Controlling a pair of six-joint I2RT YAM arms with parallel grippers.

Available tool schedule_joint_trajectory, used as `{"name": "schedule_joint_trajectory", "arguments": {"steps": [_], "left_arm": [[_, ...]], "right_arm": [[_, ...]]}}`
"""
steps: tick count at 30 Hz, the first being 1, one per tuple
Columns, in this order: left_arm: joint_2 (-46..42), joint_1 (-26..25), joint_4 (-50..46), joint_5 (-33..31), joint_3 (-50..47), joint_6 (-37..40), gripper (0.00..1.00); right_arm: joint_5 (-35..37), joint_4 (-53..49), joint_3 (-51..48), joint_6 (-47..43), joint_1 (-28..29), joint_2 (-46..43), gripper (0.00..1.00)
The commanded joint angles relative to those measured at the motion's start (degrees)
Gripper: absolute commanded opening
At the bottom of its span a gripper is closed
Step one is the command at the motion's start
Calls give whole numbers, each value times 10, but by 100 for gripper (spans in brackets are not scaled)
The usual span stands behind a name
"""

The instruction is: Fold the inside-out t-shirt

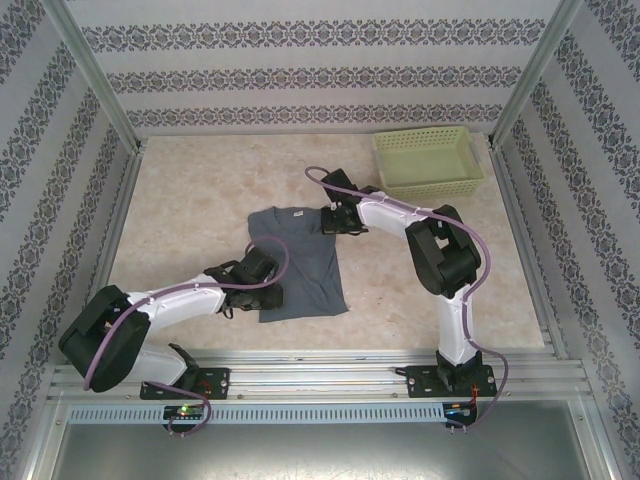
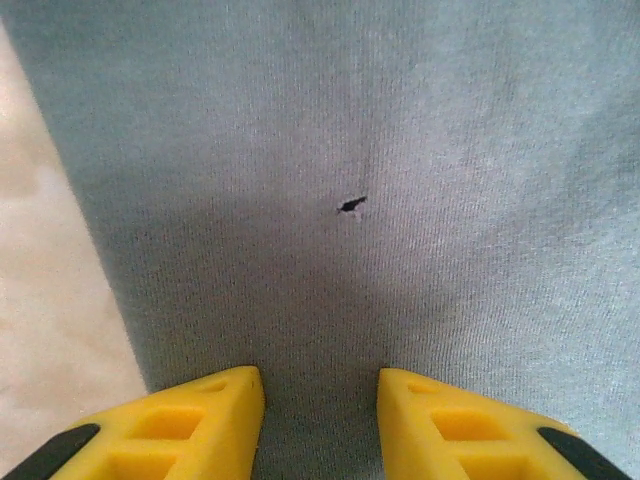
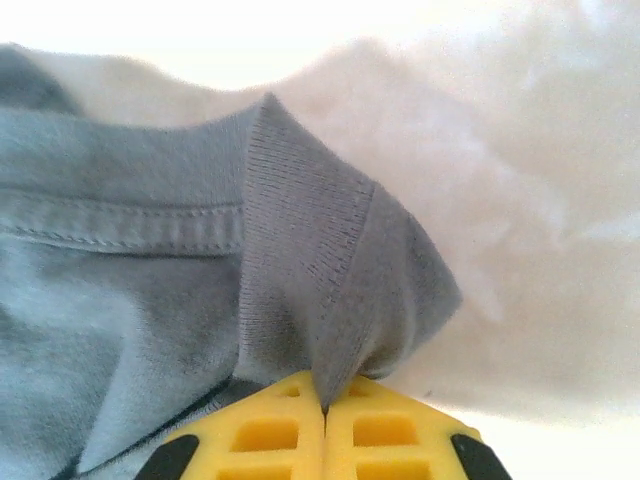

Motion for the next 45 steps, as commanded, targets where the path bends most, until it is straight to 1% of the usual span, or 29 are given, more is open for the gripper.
{"name": "schedule_joint_trajectory", "arguments": {"steps": [1, 7, 9, 12, 14, 15, 17, 18, 20, 23, 25, 27, 29, 33, 37, 41, 45], "left_arm": [[10, -8, -52, -30, -33, -2, 36], [14, -8, -49, -34, -41, -5, 36], [13, -8, -45, -33, -39, -5, 36], [3, -8, -41, -22, -25, -4, 36], [-24, -6, -50, -26, -5, -5, 37], [-44, -1, -52, -33, 2, -7, 38], [-86, 22, -40, -28, 15, -11, 40], [-101, 39, -28, -13, 24, -11, 42], [-108, 68, -13, 11, 52, -7, 47], [-75, 116, -17, 23, 99, 3, 52], [-36, 162, -4, 36, 121, -5, 56], [13, 203, 17, 54, 142, -17, 57], [64, 231, 45, 69, 165, -20, 57], [147, 242, 44, 51, 228, 2, 59], [209, 244, 41, 37, 270, 8, 61], [260, 246, 34, 23, 296, 11, 63], [303, 246, 50, 51, 311, 11, 63]], "right_arm": [[56, -33, 35, -45, -7, 3, 1], [79, -52, 62, -91, -6, 0, 3], [81, -54, 69, -102, -6, 5, 6], [50, -60, 83, -105, -6, 21, 20], [24, -60, 84, -95, -10, 22, 28], [18, -59, 80, -87, -13, 16, 30], [0, -51, 65, -72, -20, -3, 37], [-13, -44, 55, -64, -25, -15, 42], [-34, -32, 33, -45, -29, -41, 49], [-50, -17, -2, -13, -29, -74, 60], [-73, 16, -37, 21, -29, -89, 66], [-95, 45, -61, 44, -29, -92, 70], [-101, 69, -76, 62, -27, -87, 72], [-89, 66, -60, 71, -20, -59, 76], [-57, 38, -30, 68, -11, -26, 78], [-61, 38, -15, 75, -6, 0, 78], [-67, 22, 15, 82, 6, 34, 76]]}}
